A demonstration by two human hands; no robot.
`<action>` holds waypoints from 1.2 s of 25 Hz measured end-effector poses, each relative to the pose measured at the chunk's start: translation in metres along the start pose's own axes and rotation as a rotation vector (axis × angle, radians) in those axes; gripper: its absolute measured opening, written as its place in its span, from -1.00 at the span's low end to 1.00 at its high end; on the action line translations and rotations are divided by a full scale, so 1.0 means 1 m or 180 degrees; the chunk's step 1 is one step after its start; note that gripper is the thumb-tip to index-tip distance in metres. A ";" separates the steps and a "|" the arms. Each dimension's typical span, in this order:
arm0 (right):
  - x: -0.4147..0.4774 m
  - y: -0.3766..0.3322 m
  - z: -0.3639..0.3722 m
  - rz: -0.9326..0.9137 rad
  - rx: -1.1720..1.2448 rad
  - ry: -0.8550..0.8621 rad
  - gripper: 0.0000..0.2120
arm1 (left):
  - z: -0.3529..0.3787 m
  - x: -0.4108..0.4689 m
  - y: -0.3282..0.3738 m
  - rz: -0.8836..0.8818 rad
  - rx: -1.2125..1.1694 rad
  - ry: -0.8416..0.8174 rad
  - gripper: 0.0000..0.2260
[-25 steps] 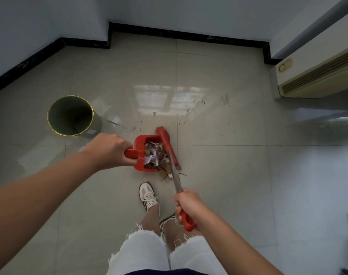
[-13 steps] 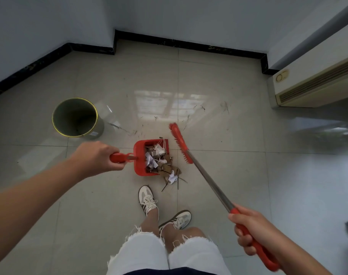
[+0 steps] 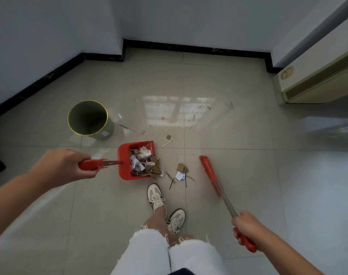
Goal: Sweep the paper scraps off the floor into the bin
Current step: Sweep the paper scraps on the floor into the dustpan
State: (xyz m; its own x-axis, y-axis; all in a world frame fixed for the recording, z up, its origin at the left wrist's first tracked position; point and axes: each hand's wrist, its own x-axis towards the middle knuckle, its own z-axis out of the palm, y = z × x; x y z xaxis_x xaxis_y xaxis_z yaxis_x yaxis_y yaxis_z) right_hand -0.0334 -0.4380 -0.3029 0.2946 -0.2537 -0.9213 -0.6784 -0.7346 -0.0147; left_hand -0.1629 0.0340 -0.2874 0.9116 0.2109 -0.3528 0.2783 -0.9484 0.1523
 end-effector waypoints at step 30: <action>-0.186 -0.101 0.168 -0.0849 -0.0164 -0.0493 -0.55 | 0.032 0.013 -0.117 0.0415 -0.0294 -0.0140 -0.54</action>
State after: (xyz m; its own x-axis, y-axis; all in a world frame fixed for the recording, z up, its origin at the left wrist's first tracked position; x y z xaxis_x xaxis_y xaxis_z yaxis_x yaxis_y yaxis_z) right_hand -0.1327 -0.2112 -0.1952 0.3490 0.0483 -0.9359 -0.5548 -0.7942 -0.2478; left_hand -0.1934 0.1406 -0.3398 0.9283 0.0750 -0.3641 0.1870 -0.9407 0.2830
